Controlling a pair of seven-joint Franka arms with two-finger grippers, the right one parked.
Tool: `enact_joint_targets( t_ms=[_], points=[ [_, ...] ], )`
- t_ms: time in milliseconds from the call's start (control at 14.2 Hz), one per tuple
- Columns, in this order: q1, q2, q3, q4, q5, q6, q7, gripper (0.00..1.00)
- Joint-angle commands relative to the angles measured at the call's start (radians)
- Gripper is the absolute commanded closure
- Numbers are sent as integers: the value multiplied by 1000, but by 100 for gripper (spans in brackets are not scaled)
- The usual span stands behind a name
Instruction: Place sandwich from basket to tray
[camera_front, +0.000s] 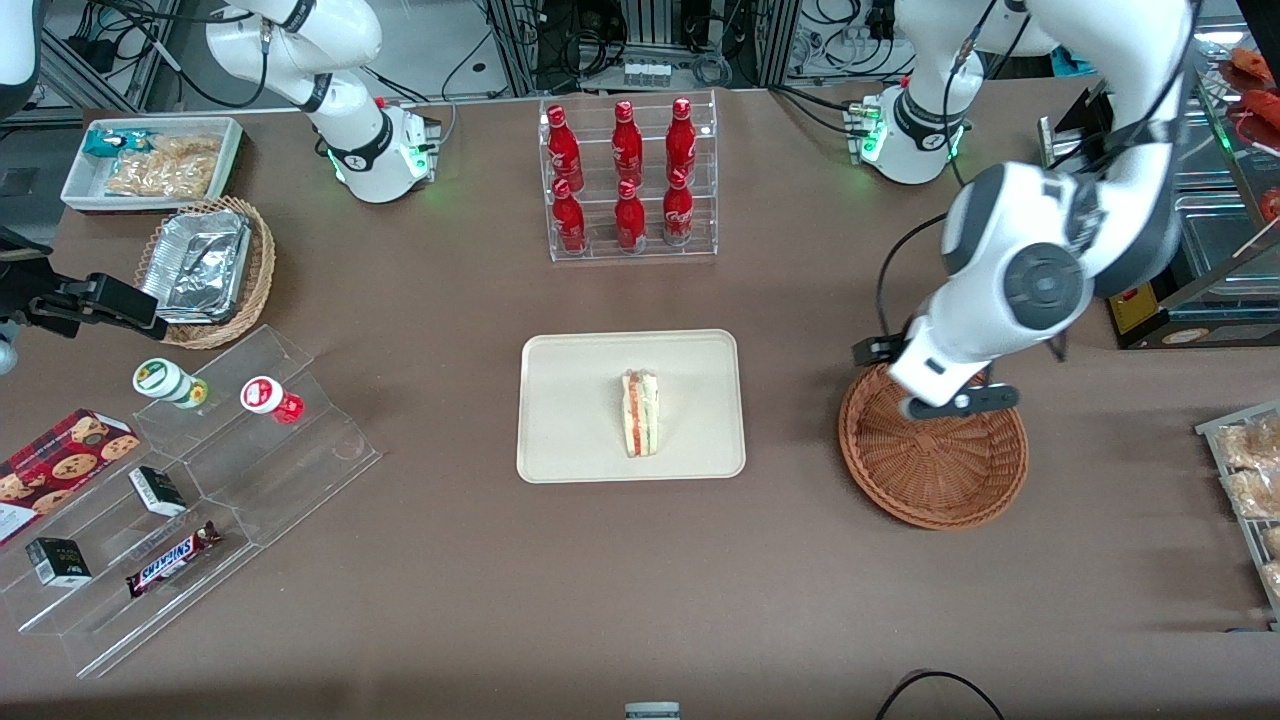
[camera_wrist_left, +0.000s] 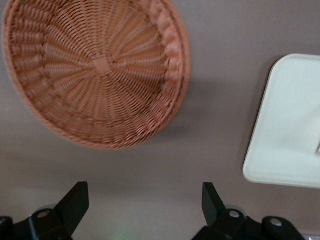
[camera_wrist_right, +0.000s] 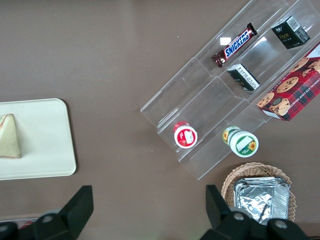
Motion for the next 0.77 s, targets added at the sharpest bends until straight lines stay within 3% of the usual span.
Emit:
enact_joint_targets(
  t_ms=[0, 491, 702],
  points=[
    [66, -83, -10, -34, -21, -82, 115, 0],
    [259, -183, -57, 41, -6, -257, 345, 0],
    [268, -181, -60, 110, 31, -257, 356, 0]
  ],
)
